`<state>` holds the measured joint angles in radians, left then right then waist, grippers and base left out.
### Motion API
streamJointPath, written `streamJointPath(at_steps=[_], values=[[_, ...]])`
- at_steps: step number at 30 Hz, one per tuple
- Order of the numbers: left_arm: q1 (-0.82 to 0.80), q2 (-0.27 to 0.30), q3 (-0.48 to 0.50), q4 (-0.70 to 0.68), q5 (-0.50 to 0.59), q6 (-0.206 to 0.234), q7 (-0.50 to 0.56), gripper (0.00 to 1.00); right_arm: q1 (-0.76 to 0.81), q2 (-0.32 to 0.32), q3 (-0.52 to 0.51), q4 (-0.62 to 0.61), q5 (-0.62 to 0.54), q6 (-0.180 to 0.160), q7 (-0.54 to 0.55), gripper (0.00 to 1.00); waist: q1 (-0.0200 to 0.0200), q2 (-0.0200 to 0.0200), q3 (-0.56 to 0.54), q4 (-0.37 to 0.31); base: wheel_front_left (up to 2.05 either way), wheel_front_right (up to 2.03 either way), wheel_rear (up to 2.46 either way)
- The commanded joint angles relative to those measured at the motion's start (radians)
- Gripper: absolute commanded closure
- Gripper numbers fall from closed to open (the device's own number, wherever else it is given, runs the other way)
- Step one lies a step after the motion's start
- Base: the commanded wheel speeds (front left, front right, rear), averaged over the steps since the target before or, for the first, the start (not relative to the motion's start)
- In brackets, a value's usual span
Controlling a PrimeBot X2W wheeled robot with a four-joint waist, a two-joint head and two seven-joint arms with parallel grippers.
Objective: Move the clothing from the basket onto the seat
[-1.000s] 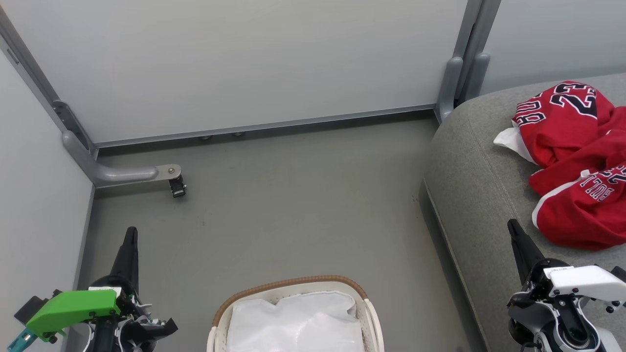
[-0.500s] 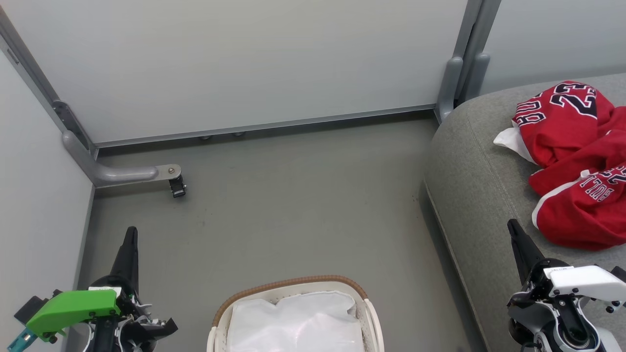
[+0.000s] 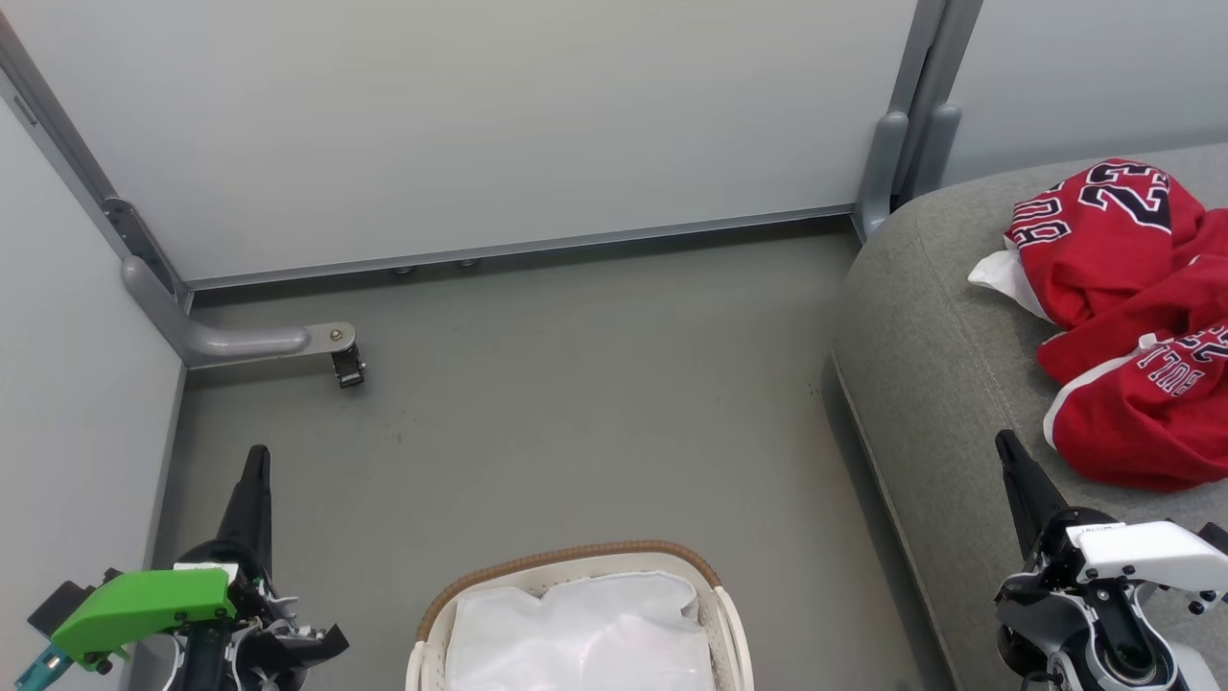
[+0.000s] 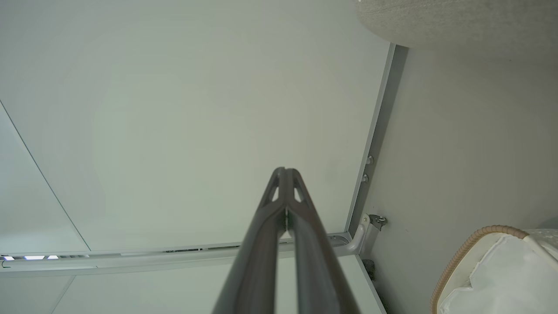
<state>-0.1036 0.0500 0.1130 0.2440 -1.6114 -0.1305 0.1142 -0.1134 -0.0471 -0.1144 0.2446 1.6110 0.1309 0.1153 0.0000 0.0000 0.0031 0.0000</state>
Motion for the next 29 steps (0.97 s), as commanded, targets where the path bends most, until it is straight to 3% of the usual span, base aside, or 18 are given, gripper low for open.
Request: streamJointPath(at_steps=[1,29], values=[[-0.011,0.0,0.002,-0.001,-0.003,0.0,0.003,1.0,0.011,-0.006,-0.002,-0.003,0.004,0.0,0.001,1.0,0.0,0.0,0.0,0.0,0.0,0.0,0.0],[-0.011,0.0,0.002,-0.001,-0.003,0.0,0.003,1.0,0.011,-0.006,-0.002,-0.003,0.004,0.0,0.001,1.0,0.0,0.0,0.0,0.0,0.0,0.0,0.0]])
